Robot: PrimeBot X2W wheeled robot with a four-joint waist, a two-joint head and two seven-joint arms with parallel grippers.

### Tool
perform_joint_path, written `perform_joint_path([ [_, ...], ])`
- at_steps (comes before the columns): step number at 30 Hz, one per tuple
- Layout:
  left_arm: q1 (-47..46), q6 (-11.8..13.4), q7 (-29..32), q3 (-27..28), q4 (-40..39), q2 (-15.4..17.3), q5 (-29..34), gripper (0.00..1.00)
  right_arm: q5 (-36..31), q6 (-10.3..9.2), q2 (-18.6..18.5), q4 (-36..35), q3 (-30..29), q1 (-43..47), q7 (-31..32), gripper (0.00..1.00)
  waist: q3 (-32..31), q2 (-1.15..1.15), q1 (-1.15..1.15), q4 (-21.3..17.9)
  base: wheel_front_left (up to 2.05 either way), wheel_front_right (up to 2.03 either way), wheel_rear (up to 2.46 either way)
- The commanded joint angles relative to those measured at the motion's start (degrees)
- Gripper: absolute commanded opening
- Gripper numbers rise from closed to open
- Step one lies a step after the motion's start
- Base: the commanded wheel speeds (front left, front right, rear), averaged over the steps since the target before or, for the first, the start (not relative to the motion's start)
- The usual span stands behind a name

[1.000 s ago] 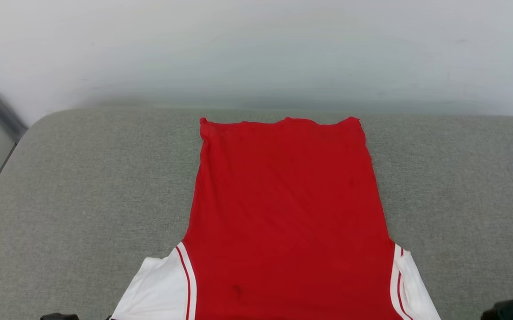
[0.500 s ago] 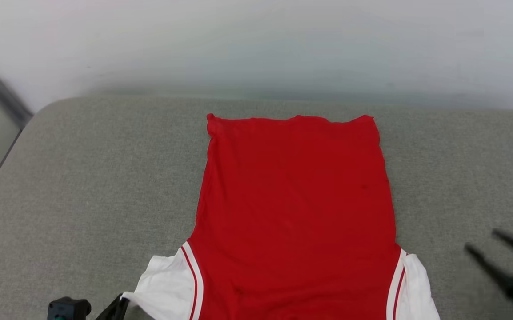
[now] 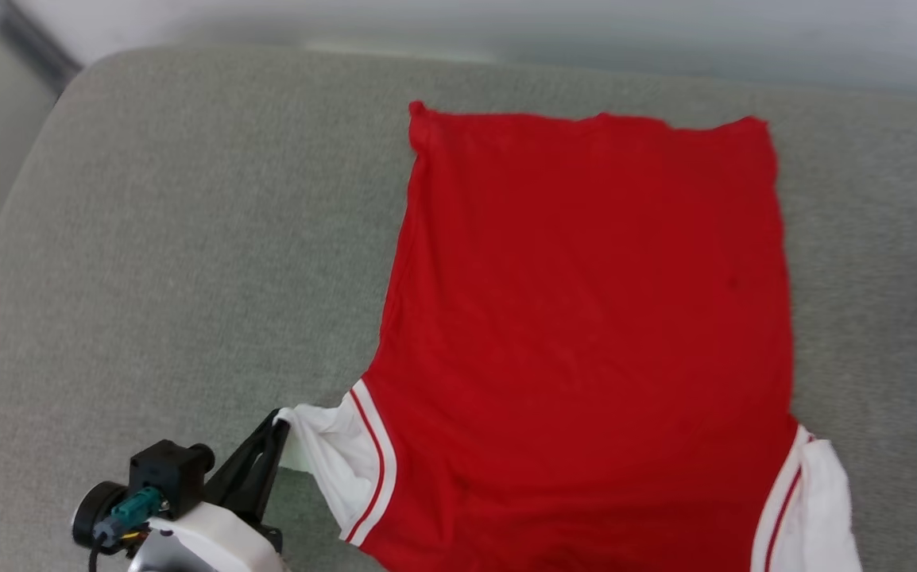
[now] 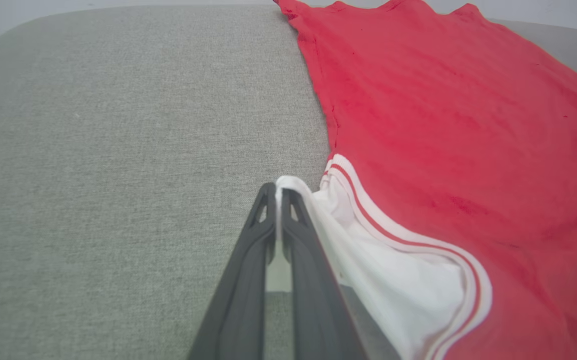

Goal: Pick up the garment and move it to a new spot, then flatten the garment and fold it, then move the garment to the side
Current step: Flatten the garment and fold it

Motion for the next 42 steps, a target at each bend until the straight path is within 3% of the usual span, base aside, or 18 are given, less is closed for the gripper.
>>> perform_joint_path([
  [1,-1.38,0.05,-0.26,0.03,-0.64,-0.86,0.93,0.0,0.05,-0.03,1.19,2.45,1.94,-5.25,4.81,1.0,5.69,0.0,-0.01,3.96,0.0,0.0,0.0],
  [9,-4.3,-0.48,-0.39,0.92,-2.12,-4.19,3.92,0.0,-1.58,-0.04,5.88,17.05,7.86,-22.79,26.73,1.0,13.0,0.0,-0.01,8.33,0.0,0.0,0.0],
  [14,-4.94,-0.6,-0.35,2.36,-4.34,-5.57,6.18,0.0,-3.67,-0.03,8.08,23.5,8.62,-27.99,35.57,1.0,16.98,0.0,-0.01,10.02,0.0,0.0,0.0],
  [19,-5.91,-1.18,-0.31,2.76,-5.67,-6.55,8.47,0.0,-6.95,-0.03,10.87,27.49,7.64,-29.92,38.19,1.0,20.55,0.0,-0.01,11.08,0.0,0.0,0.0],
  [28,-7.89,-2.49,-0.3,2.59,-5.36,-8.04,10.83,0.0,-8.1,-0.02,12.83,30.66,10.05,-23.62,39.14,1.0,22.48,0.0,-0.01,11.32,0.0,0.0,0.0],
  [29,-7.93,-2.48,-0.3,2.61,-5.15,-8.05,10.95,0.0,-8.2,-0.02,12.73,30.44,10.17,-23.69,39.02,0.27,22.3,0.0,-0.01,11.26,0.0,0.0,0.0],
  [30,-8.01,-2.52,-0.3,2.7,-5.0,-8.03,11.1,0.0,-8.2,-0.02,12.68,30.3,10.03,-23.97,38.78,0.0,22.06,0.0,-0.01,11.17,0.0,0.0,0.0],
  [38,-5.9,-2.21,-0.31,3.24,-3.52,-8.25,10.6,0.0,-7.29,-0.03,12.73,29.43,7.97,-26.66,31.44,0.0,16.68,0.0,-0.01,10.08,0.0,0.0,0.0],
  [42,-4.74,-2.17,-0.31,3.31,-2.91,-7.75,10.18,0.0,-5.66,-0.04,10.98,28.5,9.46,-25.04,28.63,0.0,12.96,0.0,-0.01,9.35,0.0,0.0,0.0],
])
